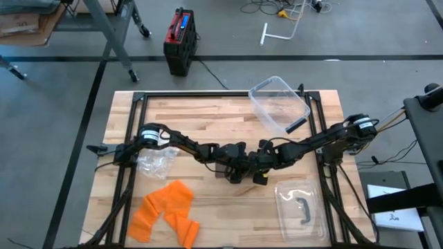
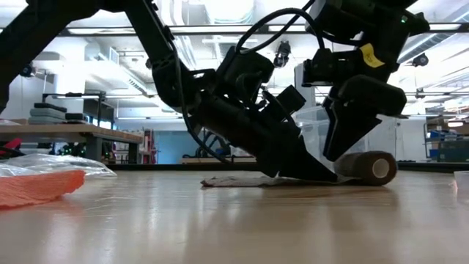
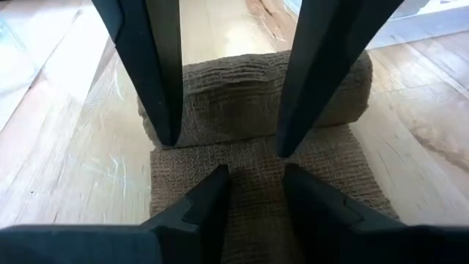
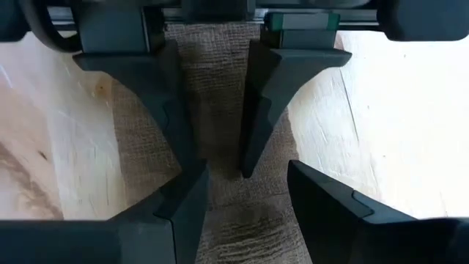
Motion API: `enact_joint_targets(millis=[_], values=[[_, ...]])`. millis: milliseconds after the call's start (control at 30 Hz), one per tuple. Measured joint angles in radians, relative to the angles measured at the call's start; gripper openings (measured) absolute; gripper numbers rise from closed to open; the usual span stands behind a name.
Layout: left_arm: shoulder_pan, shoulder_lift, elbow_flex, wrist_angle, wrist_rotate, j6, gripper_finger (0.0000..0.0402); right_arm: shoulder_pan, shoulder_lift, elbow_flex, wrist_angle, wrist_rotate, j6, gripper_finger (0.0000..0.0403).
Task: Roll bandage
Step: Uncoil the brown bandage
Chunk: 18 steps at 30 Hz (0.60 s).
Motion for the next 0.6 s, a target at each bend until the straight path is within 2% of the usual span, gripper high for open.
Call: enact_joint_targets(millis=[433,600], values=[[0.002,-0.013,-0.026,-0.071,0.031,0.001,0.0128,0.000,0.064,0.002,0.023,-0.032,-0.003,0.0183],[0.001,-0.017,-0.073,-0.018,0.034,-0.007,0.0128,0.001,0.047,0.005,-0.096,-0.048,0.016,0.0183]])
